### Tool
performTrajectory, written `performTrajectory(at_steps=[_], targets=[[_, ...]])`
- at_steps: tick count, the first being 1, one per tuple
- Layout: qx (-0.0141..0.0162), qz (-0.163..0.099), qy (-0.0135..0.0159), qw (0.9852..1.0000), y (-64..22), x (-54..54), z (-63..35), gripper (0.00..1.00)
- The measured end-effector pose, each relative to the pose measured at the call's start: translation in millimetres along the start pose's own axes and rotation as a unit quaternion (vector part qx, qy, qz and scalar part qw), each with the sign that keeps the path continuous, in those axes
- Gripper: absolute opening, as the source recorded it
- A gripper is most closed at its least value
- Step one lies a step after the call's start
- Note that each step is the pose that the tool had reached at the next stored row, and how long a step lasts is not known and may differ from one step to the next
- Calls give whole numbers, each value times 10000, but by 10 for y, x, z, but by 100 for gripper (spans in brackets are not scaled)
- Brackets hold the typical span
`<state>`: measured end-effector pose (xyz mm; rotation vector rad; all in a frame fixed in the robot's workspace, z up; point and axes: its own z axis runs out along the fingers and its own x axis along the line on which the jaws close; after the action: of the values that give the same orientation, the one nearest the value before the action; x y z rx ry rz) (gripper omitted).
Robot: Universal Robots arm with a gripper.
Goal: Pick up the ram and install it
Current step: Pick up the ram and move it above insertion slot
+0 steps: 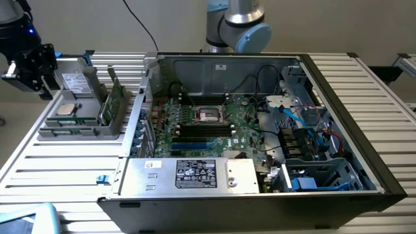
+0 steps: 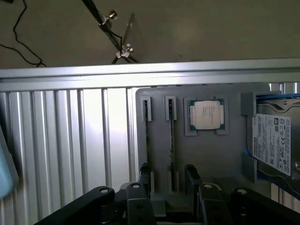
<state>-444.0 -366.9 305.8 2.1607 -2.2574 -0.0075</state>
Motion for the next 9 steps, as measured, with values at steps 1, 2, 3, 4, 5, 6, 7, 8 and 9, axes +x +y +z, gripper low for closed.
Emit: performTrajectory(at_steps=[1, 2, 3, 4, 5, 6, 7, 8, 9], targets=[[0, 6, 0, 10000, 0, 1, 17, 43], [0, 16, -1, 10000, -1, 7, 36, 43], [0, 29, -1, 10000, -2, 13, 55, 43], [0, 43, -1, 10000, -2, 21, 73, 43], [0, 55, -1, 10000, -3, 30, 92, 43], [0, 67, -1, 10000, -5, 37, 110, 43], [-1, 79, -1, 10000, -7, 42, 126, 43], [0, 87, -2, 10000, -13, 47, 146, 43], [0, 91, -2, 10000, -20, 51, 163, 43]])
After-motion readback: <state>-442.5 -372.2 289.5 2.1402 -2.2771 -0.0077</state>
